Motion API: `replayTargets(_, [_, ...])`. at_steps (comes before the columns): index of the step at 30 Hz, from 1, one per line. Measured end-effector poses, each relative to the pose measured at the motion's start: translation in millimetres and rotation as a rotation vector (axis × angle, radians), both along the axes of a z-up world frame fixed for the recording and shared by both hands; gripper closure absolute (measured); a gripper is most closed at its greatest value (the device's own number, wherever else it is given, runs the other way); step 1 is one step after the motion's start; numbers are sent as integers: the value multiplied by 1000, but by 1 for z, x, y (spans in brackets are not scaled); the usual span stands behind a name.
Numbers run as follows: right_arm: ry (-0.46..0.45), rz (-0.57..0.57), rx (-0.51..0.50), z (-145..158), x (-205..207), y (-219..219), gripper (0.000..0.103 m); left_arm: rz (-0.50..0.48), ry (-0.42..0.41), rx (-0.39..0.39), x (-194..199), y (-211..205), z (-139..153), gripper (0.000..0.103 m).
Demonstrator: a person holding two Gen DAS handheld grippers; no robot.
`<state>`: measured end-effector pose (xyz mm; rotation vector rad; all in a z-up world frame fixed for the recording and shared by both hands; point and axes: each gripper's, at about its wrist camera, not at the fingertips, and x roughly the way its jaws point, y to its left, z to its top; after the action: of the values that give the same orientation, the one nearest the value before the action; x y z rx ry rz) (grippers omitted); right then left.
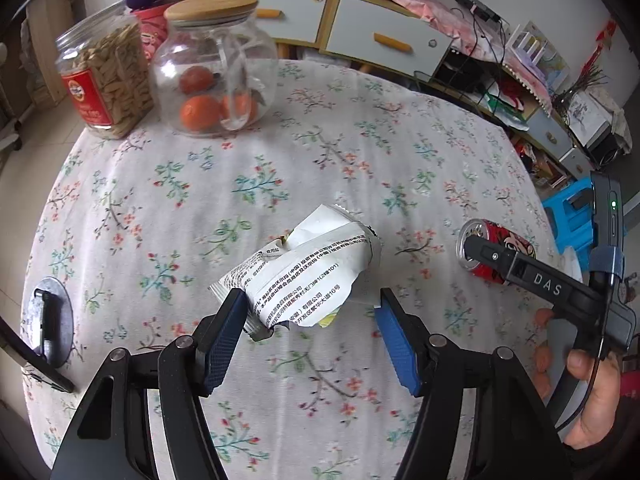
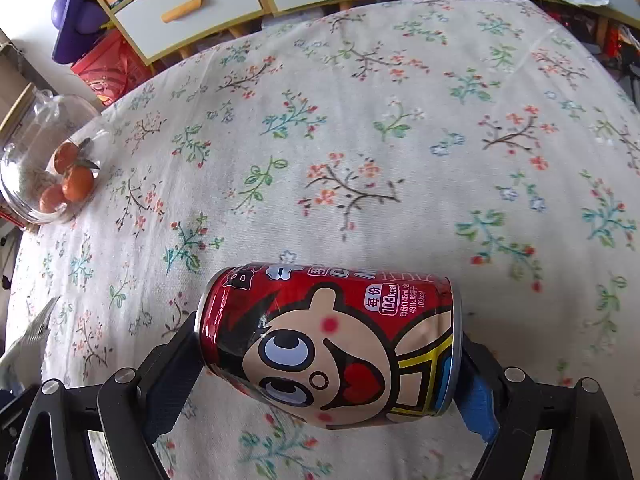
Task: Collect trash
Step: 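Carry the wrapper and can to the bucket and open both tools to drop them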
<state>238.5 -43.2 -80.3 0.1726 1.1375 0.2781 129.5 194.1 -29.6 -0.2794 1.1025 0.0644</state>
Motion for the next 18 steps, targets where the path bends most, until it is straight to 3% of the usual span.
replayTargets(9, [-13,-74,19,18,-3,-66,12,-76,-28,-13,16,-52,9,35])
replayTargets(18, [-6,-195,26,25,-8,-167,12,-173,-44,-36,25,-112,13,35])
